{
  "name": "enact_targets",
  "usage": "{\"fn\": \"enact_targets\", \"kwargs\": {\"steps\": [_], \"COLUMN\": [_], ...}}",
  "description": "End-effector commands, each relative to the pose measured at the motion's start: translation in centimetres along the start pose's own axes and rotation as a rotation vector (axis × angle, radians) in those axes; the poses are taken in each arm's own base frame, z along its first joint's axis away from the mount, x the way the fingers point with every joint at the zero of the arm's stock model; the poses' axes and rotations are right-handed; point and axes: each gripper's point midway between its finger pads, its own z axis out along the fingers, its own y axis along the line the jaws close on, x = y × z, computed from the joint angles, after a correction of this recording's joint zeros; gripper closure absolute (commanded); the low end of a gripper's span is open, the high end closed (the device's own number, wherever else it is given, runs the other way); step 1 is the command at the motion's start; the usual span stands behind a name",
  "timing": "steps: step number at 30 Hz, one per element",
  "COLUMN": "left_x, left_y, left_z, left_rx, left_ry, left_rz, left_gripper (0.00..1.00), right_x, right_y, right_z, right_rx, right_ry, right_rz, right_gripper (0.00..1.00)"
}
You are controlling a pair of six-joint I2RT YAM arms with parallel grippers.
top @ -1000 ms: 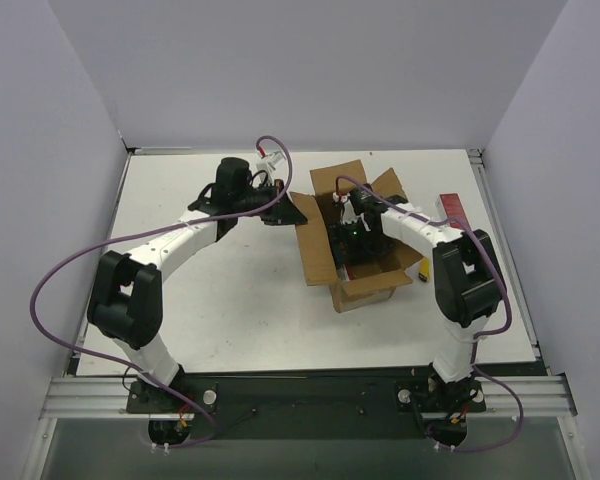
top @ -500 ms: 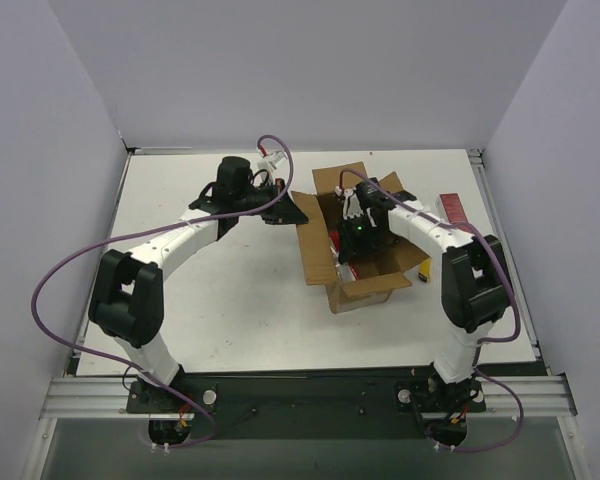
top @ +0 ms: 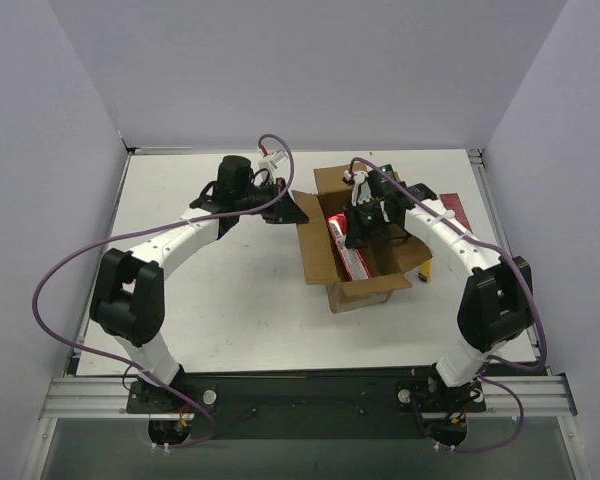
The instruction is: Unpack the express box
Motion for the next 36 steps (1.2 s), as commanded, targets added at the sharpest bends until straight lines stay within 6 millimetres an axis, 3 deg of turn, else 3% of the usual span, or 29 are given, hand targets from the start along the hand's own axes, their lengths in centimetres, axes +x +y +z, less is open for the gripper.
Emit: {"fn": "enact_targets", "kwargs": {"steps": [1,5,11,14,18,21,22,24,29,36], "left_x": [-1.5,-1.7,-1.8,-2.0,-2.1,-1.9,-1.9,-1.7,-1.5,-1.2], "left_y": [0.1,0.2,0.4,0.0,-0.5,-0.5,-0.5,-0.5,-0.5,-0.4], "left_z": [0.0,-0.1,-0.2,-0.3,-0.5,-0.6,-0.6,-0.8,-0.9,-1.1], "left_rx": [-0.015,-0.026,-0.039,-0.023,-0.013,-0.016,-0.017,-0.019,-0.025,-0.03], "left_ry": [-0.031,-0.037,-0.04,-0.038,-0.041,-0.042,-0.044,-0.043,-0.041,-0.034], "left_rz": [0.087,0.105,0.108,0.123,0.132,0.129,0.131,0.131,0.136,0.141], "left_gripper": [1.0,1.0,1.0,1.0,1.0,1.0,1.0,1.0,1.0,1.0], "right_x": [-2.0,-4.6,-8.9,-11.4,-15.0,-15.8,-16.0,-15.7,-12.5,-7.1], "right_y": [-0.6,-1.3,-0.3,-1.1,-3.1,-5.9,-7.8,-10.1,-18.9,-27.5], "right_z": [-2.5,-4.5,-8.5,-10.5,-14.3,-16.2,-17.3,-18.3,-21.3,-21.7], "right_rx": [0.071,0.097,0.023,0.052,0.096,0.133,0.172,0.213,0.37,0.502], "right_ry": [-0.073,-0.165,-0.307,-0.388,-0.51,-0.551,-0.573,-0.585,-0.581,-0.465], "right_rz": [-0.032,-0.026,-0.02,0.001,0.022,0.05,0.061,0.089,0.156,0.163], "right_gripper": [1.0,1.0,1.0,1.0,1.0,1.0,1.0,1.0,1.0,1.0]}}
